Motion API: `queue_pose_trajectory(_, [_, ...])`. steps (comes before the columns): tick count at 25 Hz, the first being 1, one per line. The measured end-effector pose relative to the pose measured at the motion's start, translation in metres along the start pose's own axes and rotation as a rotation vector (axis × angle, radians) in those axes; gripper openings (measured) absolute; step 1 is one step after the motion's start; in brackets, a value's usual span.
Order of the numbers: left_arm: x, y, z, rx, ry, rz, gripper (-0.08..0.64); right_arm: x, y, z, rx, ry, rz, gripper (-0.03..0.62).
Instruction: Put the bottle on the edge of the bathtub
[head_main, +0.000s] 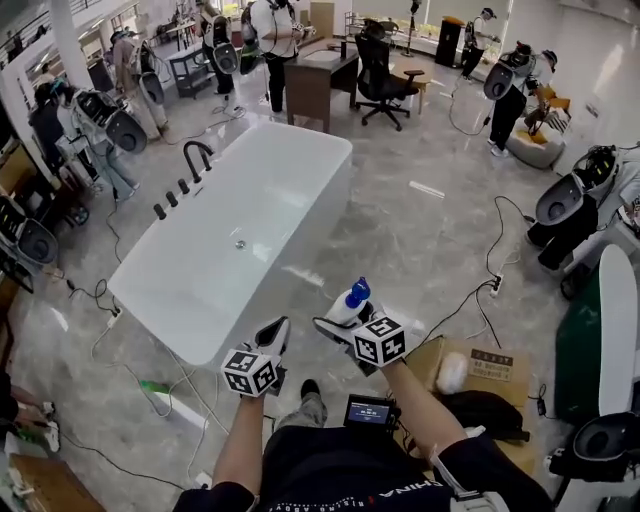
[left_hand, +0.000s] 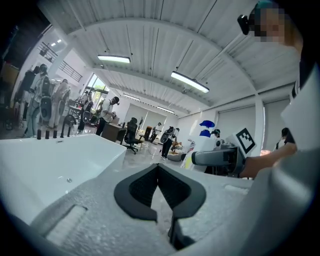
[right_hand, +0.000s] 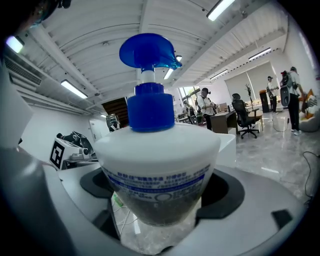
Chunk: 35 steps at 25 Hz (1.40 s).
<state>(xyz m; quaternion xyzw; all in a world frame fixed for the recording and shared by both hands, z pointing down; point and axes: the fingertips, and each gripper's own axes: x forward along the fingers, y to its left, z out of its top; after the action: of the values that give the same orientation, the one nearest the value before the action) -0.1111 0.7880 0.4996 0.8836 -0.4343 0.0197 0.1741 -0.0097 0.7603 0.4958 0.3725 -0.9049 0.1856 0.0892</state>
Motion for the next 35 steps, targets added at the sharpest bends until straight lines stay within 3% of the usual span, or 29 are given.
queue_pose_trajectory(9, [0.09,0.076,0.056,0.025,0.02,-0.083,0.009,0.08,-0.067,0.072,0.027,-0.028,-0.072,0.501])
queue_pose_trajectory(23, [0.202,0.131,0.072,0.018,0.082,-0.179,0.009,0.14,-0.163,0.092,0.101,-0.03,-0.161,0.502])
queue_pose_trajectory(35, [0.386,0.18,0.121,0.039,0.129,-0.133,0.009,0.214,-0.338,0.162,0.146,-0.049,-0.107,0.501])
